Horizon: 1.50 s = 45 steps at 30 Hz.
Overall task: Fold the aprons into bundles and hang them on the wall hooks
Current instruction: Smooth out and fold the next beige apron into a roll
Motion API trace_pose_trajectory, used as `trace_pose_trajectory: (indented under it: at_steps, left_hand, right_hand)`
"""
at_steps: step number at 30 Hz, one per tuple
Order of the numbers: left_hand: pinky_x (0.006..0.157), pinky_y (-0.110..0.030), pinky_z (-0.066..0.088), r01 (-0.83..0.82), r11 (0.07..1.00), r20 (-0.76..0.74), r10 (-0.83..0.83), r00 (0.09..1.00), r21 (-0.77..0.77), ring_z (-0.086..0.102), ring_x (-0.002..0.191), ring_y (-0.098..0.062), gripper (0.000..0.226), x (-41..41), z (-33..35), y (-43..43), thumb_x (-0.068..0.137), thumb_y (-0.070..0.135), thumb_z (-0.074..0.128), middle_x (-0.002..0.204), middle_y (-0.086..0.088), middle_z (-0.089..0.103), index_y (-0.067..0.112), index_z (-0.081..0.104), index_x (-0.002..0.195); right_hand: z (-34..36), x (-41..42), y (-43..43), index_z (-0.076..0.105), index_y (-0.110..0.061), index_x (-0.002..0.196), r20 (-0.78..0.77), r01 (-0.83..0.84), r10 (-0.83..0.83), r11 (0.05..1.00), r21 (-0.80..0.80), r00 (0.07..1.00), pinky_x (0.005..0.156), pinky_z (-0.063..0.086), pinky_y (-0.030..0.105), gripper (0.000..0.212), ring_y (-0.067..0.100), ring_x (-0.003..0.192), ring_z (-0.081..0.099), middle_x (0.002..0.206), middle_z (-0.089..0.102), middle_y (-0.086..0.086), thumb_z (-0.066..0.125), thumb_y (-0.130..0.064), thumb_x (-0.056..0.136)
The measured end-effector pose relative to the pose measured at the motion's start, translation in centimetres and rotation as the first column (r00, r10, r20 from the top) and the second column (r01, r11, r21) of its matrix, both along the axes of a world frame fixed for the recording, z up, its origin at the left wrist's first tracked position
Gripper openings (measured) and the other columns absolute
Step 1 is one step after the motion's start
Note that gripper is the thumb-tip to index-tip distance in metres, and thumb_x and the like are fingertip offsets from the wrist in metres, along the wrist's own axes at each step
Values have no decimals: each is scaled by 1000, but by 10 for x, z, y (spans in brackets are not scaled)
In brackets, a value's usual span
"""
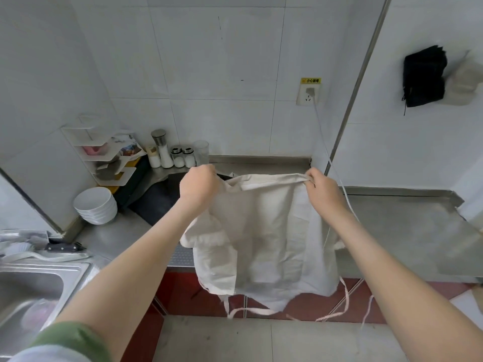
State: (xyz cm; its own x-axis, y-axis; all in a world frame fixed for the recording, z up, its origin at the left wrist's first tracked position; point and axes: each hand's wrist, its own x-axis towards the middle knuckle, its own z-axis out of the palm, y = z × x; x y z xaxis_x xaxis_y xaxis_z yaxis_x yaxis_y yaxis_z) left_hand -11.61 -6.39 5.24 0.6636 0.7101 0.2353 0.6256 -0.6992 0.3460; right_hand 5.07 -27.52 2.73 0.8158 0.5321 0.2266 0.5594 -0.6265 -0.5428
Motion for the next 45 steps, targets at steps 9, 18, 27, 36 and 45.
trace_pose_trajectory:
  at_steps: [9,18,27,36,45]
  left_hand:
    - [53,-29,28,386,912,129,-370,920,-138,45,71,-27,25,5,3,-8,81,-8,35,68,-7,50,12,48,76]
    - [68,-34,42,453,883,-79,-464,882,-122,51,82,-21,16,8,12,-14,86,30,58,82,5,54,17,49,88]
    - [50,-26,28,375,924,-270,-379,885,-69,42,58,-6,40,-2,21,-14,89,44,61,61,11,43,32,39,59]
    - [68,-29,31,493,858,-279,-443,852,143,55,96,-25,20,6,21,-6,93,21,55,106,-4,59,15,54,111]
    - [94,-36,35,491,870,248,-485,839,42,44,119,-25,64,30,20,-49,82,31,70,127,-7,46,10,39,133]
  right_hand:
    - [10,-10,8,24,-30,150,-203,-276,241,947,-166,949,109,31,38,91,20,132,42,142,46,1,78,-35,76]
    - [0,-38,41,67,-10,95,-209,-303,329,941,149,921,58,33,11,20,16,77,48,74,56,-7,49,-1,93]
    - [-8,-34,36,58,-13,87,-166,-201,191,979,-44,967,60,26,32,23,26,79,48,85,54,11,40,-1,95]
    - [17,-24,19,56,-11,125,-134,-157,137,976,-149,981,94,38,28,37,27,122,48,130,52,9,54,-5,89]
    - [30,-49,43,67,-1,97,-294,-133,216,952,276,931,57,36,25,16,19,75,50,81,61,10,56,-11,91]
